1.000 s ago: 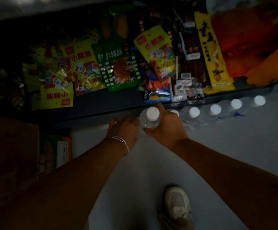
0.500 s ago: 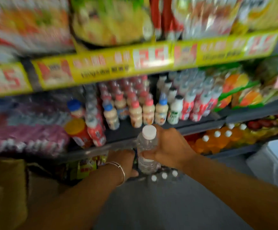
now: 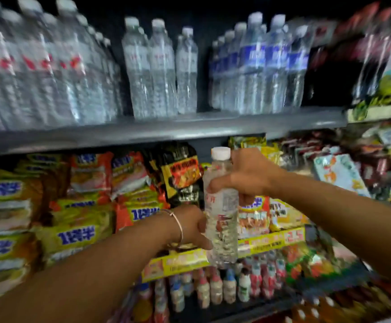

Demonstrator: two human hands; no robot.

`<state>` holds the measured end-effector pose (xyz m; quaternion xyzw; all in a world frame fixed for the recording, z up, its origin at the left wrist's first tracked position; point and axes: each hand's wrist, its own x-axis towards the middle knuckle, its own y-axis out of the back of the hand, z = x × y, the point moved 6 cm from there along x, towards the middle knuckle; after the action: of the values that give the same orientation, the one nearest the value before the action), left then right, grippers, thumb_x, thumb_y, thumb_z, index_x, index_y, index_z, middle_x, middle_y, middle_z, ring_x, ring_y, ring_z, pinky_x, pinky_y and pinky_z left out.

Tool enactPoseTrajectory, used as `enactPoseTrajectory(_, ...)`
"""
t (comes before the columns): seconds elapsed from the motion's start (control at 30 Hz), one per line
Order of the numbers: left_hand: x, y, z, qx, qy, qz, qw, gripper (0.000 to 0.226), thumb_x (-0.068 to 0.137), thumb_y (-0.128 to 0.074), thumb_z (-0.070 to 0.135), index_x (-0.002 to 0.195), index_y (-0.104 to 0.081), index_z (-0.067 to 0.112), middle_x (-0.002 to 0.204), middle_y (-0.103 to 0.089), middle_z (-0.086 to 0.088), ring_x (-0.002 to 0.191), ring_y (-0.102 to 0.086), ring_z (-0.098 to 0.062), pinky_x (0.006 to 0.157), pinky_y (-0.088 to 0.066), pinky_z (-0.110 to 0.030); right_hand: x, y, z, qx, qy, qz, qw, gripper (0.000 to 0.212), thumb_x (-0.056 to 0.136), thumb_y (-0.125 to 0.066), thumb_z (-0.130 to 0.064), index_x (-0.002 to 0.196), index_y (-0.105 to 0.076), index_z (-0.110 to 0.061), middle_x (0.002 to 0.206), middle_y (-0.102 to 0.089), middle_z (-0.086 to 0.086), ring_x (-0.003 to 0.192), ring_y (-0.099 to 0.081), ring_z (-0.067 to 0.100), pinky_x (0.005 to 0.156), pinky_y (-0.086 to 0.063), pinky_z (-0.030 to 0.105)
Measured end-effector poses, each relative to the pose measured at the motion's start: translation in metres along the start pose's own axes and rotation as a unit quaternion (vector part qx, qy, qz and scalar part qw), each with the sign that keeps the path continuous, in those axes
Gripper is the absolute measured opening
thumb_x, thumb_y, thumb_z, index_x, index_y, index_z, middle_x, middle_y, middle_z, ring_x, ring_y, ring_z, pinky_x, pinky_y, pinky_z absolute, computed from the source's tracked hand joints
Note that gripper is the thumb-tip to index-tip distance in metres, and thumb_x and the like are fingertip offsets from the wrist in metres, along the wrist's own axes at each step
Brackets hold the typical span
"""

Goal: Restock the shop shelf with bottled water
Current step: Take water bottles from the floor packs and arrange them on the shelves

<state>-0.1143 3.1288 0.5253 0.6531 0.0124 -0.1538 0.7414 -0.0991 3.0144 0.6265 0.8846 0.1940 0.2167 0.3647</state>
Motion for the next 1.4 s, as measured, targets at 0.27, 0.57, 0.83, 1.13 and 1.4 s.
enactPoseTrajectory(0.27, -0.052, 0.171, -0.01, -0.018, 0.03, 0.123, 0.992, 0.04, 0.077, -0.072, 0.037, 0.105, -0.069, 0.008, 0.094, -0.067, -0.003, 0.089, -0.061, -0.016, 0.088, -0.049, -0.033, 0.049, 0.114, -0.114, -0.007, 0.035, 0.058, 0.998, 0.031, 0.069, -0.077, -0.026, 0.072, -0.066, 0.003, 0.049, -0.065, 0.008, 0.041, -0.061, 0.021, 0.041, -0.049, 0.024)
enactPoseTrajectory(0.57, -0.044, 0.281, -0.044, -0.06, 0.075, 0.232, 0.968, 0.033, 0.072, -0.076, 0.034, 0.096, -0.068, 0.013, 0.093, -0.07, -0.001, 0.095, -0.064, -0.02, 0.093, -0.051, -0.038, 0.134, 0.174, -0.162, 0.003, 0.089, 0.092, 0.992, 0.021, 0.071, -0.069, -0.023, 0.072, -0.064, -0.003, 0.04, -0.054, 0.005, 0.033, -0.047, 0.016, 0.046, -0.031, 0.023)
enactPoseTrajectory(0.83, 0.029, 0.299, -0.066, -0.085, 0.103, 0.274, 0.952, 0.03, 0.074, -0.075, 0.034, 0.09, -0.069, 0.01, 0.088, -0.071, -0.005, 0.076, -0.061, -0.015, 0.074, -0.051, -0.028, 0.219, 0.175, -0.139, -0.015, 0.096, 0.063, 0.993, 0.02, 0.069, -0.069, -0.024, 0.076, -0.064, -0.006, 0.055, -0.057, 0.008, 0.039, -0.047, 0.016, 0.048, -0.033, 0.024)
enactPoseTrajectory(1.13, 0.085, 0.29, -0.088, -0.098, 0.161, 0.251, 0.949, 0.03, 0.08, -0.071, 0.031, 0.084, -0.066, 0.002, 0.074, -0.064, -0.012, 0.066, -0.06, -0.025, 0.074, -0.055, -0.035, 0.279, 0.157, -0.106, -0.013, 0.097, 0.017, 0.995, 0.01, 0.074, -0.067, -0.023, 0.073, -0.063, -0.014, 0.064, -0.062, 0.005, 0.048, -0.051, 0.016, 0.053, -0.037, 0.024)
enactPoseTrajectory(1.4, 0.097, 0.293, -0.092, -0.125, 0.192, 0.258, 0.939, 0.032, 0.077, -0.074, 0.031, 0.068, -0.058, 0.005, 0.073, -0.07, -0.015, 0.072, -0.071, -0.03, 0.072, -0.059, -0.039, 0.303, 0.149, -0.095, 0.002, 0.082, -0.046, 0.996, 0.036, 0.078, -0.069, -0.032, 0.108, -0.059, -0.015, 0.092, -0.064, 0.009, 0.062, -0.054, 0.014, 0.054, -0.042, 0.023)
